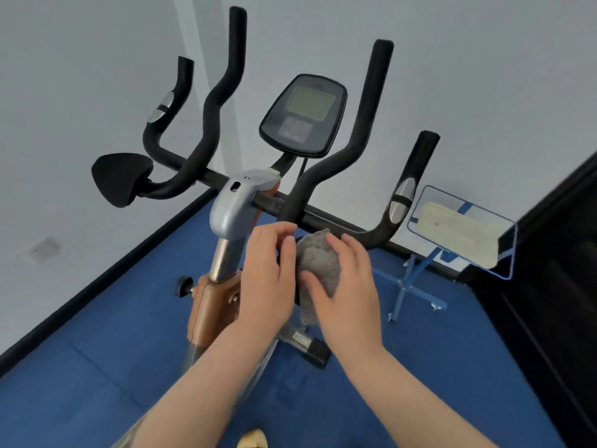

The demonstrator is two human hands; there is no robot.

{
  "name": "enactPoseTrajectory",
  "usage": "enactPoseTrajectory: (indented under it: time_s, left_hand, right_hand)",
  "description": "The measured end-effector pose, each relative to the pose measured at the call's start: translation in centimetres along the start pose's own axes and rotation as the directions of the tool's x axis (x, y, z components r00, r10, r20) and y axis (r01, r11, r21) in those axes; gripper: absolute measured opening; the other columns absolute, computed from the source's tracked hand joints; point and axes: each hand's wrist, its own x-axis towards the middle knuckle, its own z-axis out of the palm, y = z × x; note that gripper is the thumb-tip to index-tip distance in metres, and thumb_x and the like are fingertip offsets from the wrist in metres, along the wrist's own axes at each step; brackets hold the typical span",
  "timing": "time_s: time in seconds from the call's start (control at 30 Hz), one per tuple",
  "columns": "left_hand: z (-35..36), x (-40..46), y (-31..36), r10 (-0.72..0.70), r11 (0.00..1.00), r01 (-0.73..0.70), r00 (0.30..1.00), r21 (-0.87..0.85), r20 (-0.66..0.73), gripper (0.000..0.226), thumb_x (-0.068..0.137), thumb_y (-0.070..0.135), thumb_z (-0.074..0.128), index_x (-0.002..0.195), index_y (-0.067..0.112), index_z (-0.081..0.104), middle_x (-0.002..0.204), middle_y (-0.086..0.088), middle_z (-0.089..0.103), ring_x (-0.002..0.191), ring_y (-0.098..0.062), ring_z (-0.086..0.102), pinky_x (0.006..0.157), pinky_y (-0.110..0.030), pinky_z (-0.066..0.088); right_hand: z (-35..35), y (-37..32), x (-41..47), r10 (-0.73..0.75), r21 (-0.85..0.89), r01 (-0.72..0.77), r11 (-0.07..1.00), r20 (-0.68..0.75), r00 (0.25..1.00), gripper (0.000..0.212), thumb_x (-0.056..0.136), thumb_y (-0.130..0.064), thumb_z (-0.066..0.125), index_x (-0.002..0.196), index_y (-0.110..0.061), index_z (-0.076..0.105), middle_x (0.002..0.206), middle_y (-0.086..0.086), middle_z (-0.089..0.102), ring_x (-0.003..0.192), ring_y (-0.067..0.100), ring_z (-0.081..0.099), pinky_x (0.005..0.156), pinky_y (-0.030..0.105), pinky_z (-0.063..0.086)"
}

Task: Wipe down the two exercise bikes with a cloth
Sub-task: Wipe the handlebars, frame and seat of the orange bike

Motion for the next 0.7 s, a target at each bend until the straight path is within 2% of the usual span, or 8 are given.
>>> enactPoseTrajectory:
  time_s: [0.13,0.23,0.33,0.43,0.5,0.6,0.67,0.7]
  left_hand:
    - [2.3,0.3,-1.1,0.048,0.999,-0.049,0.998,-0.008,-0.044,0.029,0.099,0.018,0.038,0.108,0.017,0.066,0.101,0.007,0.067,0.096,-0.015,0.060,0.089,-0.050,0.044]
    - [3.1,0.0,-1.6,0.003,0.998,-0.012,0.991,-0.062,-0.133,0.033,0.101,0.021,0.034,0.105,0.018,0.067,0.098,0.010,0.067,0.093,-0.012,0.060,0.090,-0.051,0.042]
    - [3.5,-0.2,-1.9,0.023,0.998,-0.035,0.982,-0.061,-0.186,0.032,0.101,0.019,0.035,0.104,0.017,0.067,0.100,0.013,0.066,0.093,-0.008,0.059,0.094,-0.038,0.039]
    - [3.6,-0.1,-2.2,0.058,0.995,-0.075,0.971,-0.063,-0.231,0.030,0.101,0.017,0.036,0.108,0.021,0.065,0.101,0.018,0.063,0.095,0.002,0.056,0.095,-0.022,0.030]
    - [3.8,-0.2,-2.3,0.074,0.994,-0.092,0.968,-0.064,-0.240,0.030,0.101,0.018,0.035,0.110,0.022,0.064,0.102,0.020,0.062,0.096,0.007,0.053,0.095,-0.020,0.029]
    - [3.9,-0.2,-2.5,0.082,0.993,-0.100,0.967,-0.061,-0.241,0.031,0.102,0.018,0.036,0.111,0.019,0.065,0.104,0.018,0.062,0.097,0.002,0.055,0.095,-0.020,0.029]
    - [3.9,-0.2,-2.6,0.092,0.992,-0.110,0.964,-0.058,-0.247,0.030,0.102,0.018,0.035,0.112,0.020,0.064,0.104,0.020,0.062,0.097,0.003,0.054,0.095,-0.020,0.029]
    - [3.9,-0.2,-2.6,0.101,0.991,-0.119,0.963,-0.060,-0.249,0.030,0.102,0.018,0.035,0.112,0.022,0.063,0.103,0.023,0.061,0.097,0.005,0.054,0.095,-0.020,0.030]
  right_hand:
    - [-1.3,0.7,1.1,-0.154,-0.176,0.162,0.971,0.061,0.986,0.045,0.093,-0.021,0.062,0.137,-0.025,0.054,0.134,-0.011,0.055,0.114,0.004,0.055,0.092,0.020,0.047]
    - [-3.1,1.0,3.4,-0.144,-0.064,0.155,0.986,0.148,0.978,0.034,0.095,-0.014,0.059,0.126,-0.026,0.065,0.116,-0.017,0.068,0.105,-0.004,0.061,0.089,0.013,0.047]
    - [-2.1,0.9,2.2,-0.071,0.011,0.070,0.997,0.099,0.993,0.036,0.098,-0.018,0.054,0.131,-0.028,0.060,0.126,-0.017,0.062,0.115,-0.008,0.054,0.097,0.011,0.043]
    - [-0.4,0.3,-0.8,-0.069,-0.119,0.075,0.990,0.057,0.996,0.050,0.098,-0.025,0.054,0.146,-0.026,0.042,0.150,-0.010,0.038,0.133,-0.004,0.036,0.102,0.000,0.026]
    - [-1.2,0.7,0.9,-0.114,-0.140,0.131,0.982,0.119,0.986,0.049,0.096,-0.023,0.057,0.144,-0.023,0.045,0.144,-0.007,0.047,0.126,-0.003,0.042,0.098,-0.002,0.026]
    - [-2.7,1.0,3.7,-0.047,0.007,0.046,0.999,0.204,0.978,0.040,0.096,-0.019,0.057,0.135,-0.027,0.056,0.127,-0.015,0.062,0.116,-0.007,0.052,0.103,0.014,0.039]
    - [-1.7,0.5,2.0,-0.012,0.067,0.003,0.998,0.132,0.991,0.042,0.097,-0.017,0.055,0.138,-0.028,0.053,0.134,-0.015,0.056,0.124,-0.005,0.048,0.108,0.023,0.038]
    - [-1.1,0.2,0.5,-0.029,0.038,0.026,0.999,0.087,0.996,0.045,0.098,-0.017,0.054,0.141,-0.027,0.048,0.141,-0.013,0.049,0.129,-0.004,0.043,0.109,0.018,0.035]
